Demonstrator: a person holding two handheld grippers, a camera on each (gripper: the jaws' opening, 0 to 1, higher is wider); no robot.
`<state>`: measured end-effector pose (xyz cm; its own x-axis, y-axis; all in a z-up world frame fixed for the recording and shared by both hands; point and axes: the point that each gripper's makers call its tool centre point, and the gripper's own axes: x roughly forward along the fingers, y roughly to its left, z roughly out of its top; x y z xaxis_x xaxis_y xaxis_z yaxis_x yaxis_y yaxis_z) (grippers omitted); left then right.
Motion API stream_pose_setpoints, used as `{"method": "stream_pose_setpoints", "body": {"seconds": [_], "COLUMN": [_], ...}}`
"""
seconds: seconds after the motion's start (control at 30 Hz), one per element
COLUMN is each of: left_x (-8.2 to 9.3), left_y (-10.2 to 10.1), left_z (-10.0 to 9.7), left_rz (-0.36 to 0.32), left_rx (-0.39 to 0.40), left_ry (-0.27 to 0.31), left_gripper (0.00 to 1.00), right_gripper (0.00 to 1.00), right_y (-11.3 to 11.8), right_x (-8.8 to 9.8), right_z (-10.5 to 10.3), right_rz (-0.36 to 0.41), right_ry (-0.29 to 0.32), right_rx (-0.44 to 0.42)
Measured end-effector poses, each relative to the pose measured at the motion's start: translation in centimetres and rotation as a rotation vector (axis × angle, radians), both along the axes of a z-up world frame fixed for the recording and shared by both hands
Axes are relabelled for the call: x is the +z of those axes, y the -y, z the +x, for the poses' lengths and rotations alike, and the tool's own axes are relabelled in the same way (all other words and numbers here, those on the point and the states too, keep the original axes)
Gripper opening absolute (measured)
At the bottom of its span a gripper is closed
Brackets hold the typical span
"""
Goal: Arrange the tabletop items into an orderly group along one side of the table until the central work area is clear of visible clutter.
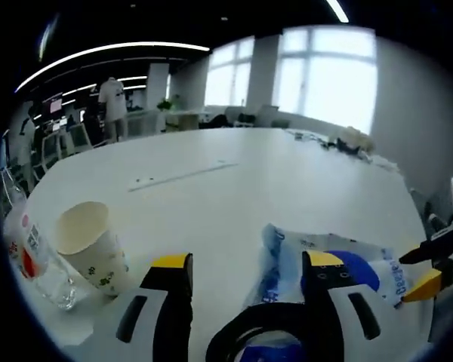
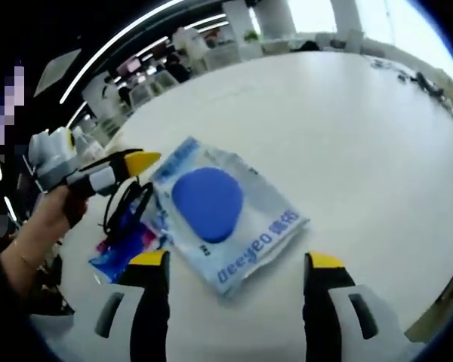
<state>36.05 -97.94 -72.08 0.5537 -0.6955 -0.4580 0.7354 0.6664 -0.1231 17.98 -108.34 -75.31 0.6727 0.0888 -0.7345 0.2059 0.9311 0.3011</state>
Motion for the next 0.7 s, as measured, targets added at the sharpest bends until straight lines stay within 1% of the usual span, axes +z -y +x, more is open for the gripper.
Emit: {"method": "stream_pose_setpoints", "body": {"seconds": [0.03, 0.1, 0.17, 0.23, 0.27, 0.33, 0.4, 0.5, 0.6, 0.63, 0.7], "left_x": [-0.3, -0.3, -0.5, -0.9, -1.0, -1.4, -1.9, -2.4, -3.0, -3.1, -3.2], "left_y": [0.1, 0.4, 0.5, 0.9, 1.0, 1.2, 1.3, 1.4, 1.4, 1.4, 1.4], "left_z": [-0.1, -0.1, -0.1, -0.4, -0.5, -0.8, -0.9, -1.3, -1.5, -1.6, -2.0], "left_rz": [0.012, 0.019, 0.032, 0.050, 0.049, 0.058, 0.074, 0.085, 0.108, 0.114, 0.099], "left_rx": [-0.006, -0.022, -0.029, -0.054, -0.059, -0.067, -0.067, -0.070, -0.075, -0.078, -0.068], "left_ry": [-0.015, -0.014, -0.025, -0.053, -0.062, -0.100, -0.111, -0.144, -0.165, -0.172, -0.214], "left_gripper": [0.54, 0.51, 0.48, 0.44, 0.42, 0.37, 0.35, 0.32, 0.28, 0.25, 0.18], "right_gripper": [0.61, 0.60, 0.56, 0.51, 0.50, 0.48, 0.45, 0.42, 0.39, 0.37, 0.35], "right_y": [0.1, 0.3, 0.4, 0.5, 0.5, 0.3, 0.1, -0.3, -0.7, -0.8, -0.9], "right_x": [0.0, -0.1, -0.2, -0.3, -0.4, -0.7, -0.7, -0.7, -0.7, -0.7, -0.7], "right_z": [0.0, 0.1, 0.0, -0.2, -0.3, -0.4, -0.4, -0.3, -0.2, -0.2, -0.3], "right_rz": [-0.001, -0.001, -0.003, 0.005, 0.010, 0.033, 0.060, 0.049, 0.057, 0.059, 0.062], "right_ry": [-0.001, -0.004, -0.002, -0.005, -0.010, -0.024, -0.021, -0.020, -0.021, -0.022, -0.024], "right_rx": [-0.002, -0.010, -0.019, -0.030, -0.035, -0.048, -0.058, -0.038, -0.030, -0.025, -0.020]}}
